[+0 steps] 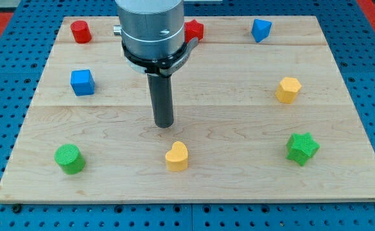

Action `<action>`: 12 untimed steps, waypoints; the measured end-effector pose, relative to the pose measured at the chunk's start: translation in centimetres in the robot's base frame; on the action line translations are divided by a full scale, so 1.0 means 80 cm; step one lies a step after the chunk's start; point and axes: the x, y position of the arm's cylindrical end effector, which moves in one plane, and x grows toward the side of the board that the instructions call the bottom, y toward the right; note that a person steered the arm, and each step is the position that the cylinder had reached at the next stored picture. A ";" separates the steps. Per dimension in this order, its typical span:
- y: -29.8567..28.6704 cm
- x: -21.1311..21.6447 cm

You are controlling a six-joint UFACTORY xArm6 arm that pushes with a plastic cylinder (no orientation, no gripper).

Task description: Point your hand at the right of the green star

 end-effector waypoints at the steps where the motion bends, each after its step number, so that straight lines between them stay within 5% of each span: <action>1: -0.005 -0.009; 4: -0.005 -0.039; 5: 0.091 -0.045; 10: 0.117 -0.047; 12: 0.283 -0.020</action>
